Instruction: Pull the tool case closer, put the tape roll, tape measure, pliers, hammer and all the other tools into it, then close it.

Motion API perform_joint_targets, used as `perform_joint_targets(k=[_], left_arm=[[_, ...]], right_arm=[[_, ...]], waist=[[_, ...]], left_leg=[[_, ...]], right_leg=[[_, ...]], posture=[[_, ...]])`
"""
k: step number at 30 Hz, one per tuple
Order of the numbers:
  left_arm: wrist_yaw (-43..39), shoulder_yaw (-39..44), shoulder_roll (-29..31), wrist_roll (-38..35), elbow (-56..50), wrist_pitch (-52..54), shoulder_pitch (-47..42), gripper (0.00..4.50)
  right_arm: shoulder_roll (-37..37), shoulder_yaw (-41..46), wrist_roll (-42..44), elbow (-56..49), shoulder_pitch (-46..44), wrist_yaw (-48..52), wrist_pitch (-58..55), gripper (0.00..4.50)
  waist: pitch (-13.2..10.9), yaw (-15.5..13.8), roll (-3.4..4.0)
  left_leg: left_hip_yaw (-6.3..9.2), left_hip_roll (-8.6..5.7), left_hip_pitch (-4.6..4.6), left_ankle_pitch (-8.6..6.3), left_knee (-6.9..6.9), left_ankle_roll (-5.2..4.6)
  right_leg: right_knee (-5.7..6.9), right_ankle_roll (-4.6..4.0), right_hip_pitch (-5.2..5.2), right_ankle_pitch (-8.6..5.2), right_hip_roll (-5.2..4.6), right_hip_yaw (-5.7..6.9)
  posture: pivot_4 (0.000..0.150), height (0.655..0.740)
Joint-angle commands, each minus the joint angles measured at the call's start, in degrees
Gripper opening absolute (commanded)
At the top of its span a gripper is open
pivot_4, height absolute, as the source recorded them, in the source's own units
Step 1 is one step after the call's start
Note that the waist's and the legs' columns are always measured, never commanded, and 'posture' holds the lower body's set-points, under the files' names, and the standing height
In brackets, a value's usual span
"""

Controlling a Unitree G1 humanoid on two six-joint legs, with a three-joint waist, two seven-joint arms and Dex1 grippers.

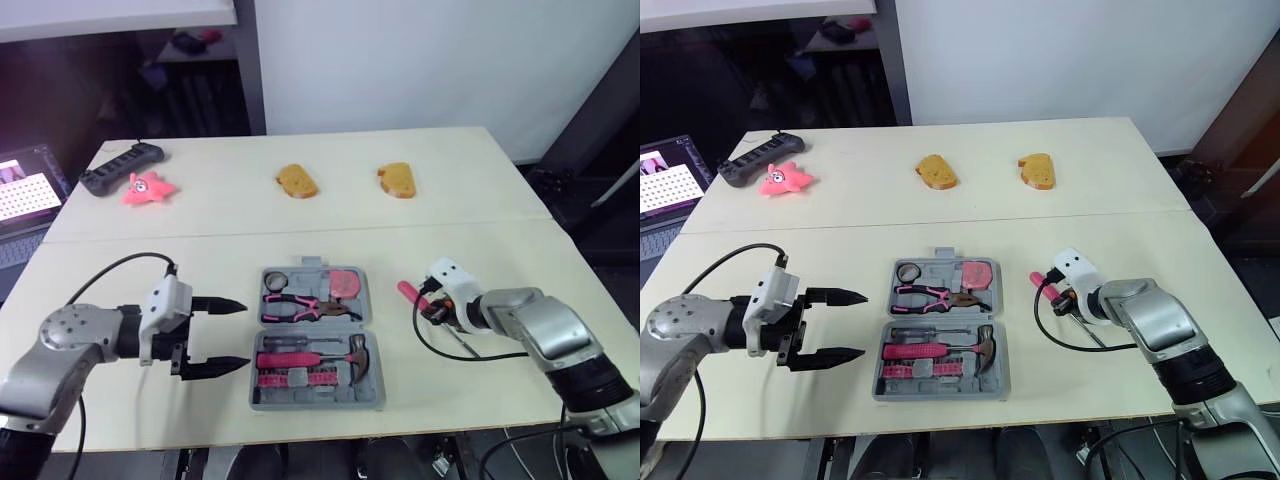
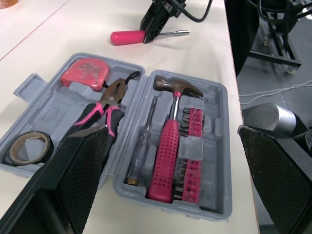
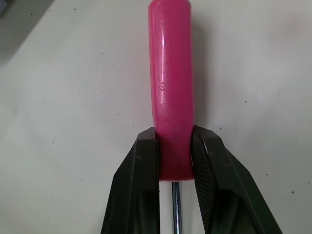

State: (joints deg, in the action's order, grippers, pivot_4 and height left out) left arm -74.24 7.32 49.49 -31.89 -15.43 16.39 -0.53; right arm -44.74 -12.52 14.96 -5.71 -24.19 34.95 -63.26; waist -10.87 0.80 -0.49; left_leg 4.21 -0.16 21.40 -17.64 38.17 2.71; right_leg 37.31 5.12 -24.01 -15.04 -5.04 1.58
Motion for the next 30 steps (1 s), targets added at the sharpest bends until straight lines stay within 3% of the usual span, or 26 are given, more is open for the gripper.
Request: perform_joint_targets(k=[1,5,10,15,30], left_arm=[[-0.2,2.2,1.0,-0.4,-1.1,-0.8,0.4,4.50],[-0.7,2.9,1.6,-0.2,-0.9,-1.1,1.6,4.50],[-0.8,3.1,2.2,0.1,-1.4,-1.5,3.3,4.50],[-0.3,5.5,2.6,-0.6,-5.0,-1.2,8.6,4.50],[2.9,13.9,1.0,-1.6,-13.6,0.0,23.3,4.50]], right_arm=[[-2.1,0.0,3.4,-6.8,-4.6,4.2,-5.9,0.43],[-5.0,-6.0,8.7,-17.6,-11.8,10.8,-12.6,0.43],[-4.4,-12.9,11.1,-23.5,-18.8,12.6,-16.9,0.43],[8.1,-24.1,13.8,-22.4,-28.4,11.3,-25.5,0.43],[19.3,-37.4,18.7,-16.9,-32.7,7.8,-29.2,0.43]], waist=[[0.0,0.1,0.06],[0.0,0.4,0.08],[0.0,0.0,0.06],[0.0,0.7,0.05],[0.0,0.6,0.05]], left_leg=[[0.00,0.00,0.02,0.00,0.00,0.00],[0.02,0.01,0.02,0.00,-0.02,0.00],[0.09,0.02,0.07,-0.01,-0.04,-0.01],[0.02,0.03,0.04,0.00,-0.02,-0.01],[0.11,0.06,0.12,0.00,-0.09,0.00]], right_leg=[[0.00,0.00,-0.02,0.00,0.00,0.00],[0.02,-0.01,-0.07,0.00,0.02,0.00],[-0.01,-0.01,-0.09,-0.01,0.02,0.05],[0.04,-0.05,-0.15,0.02,0.03,-0.03],[0.10,-0.09,-0.31,0.02,0.09,-0.01]], posture=[[0.150,0.7400],[0.150,0.7400],[0.150,0.7400],[0.150,0.7400],[0.150,0.7400]])
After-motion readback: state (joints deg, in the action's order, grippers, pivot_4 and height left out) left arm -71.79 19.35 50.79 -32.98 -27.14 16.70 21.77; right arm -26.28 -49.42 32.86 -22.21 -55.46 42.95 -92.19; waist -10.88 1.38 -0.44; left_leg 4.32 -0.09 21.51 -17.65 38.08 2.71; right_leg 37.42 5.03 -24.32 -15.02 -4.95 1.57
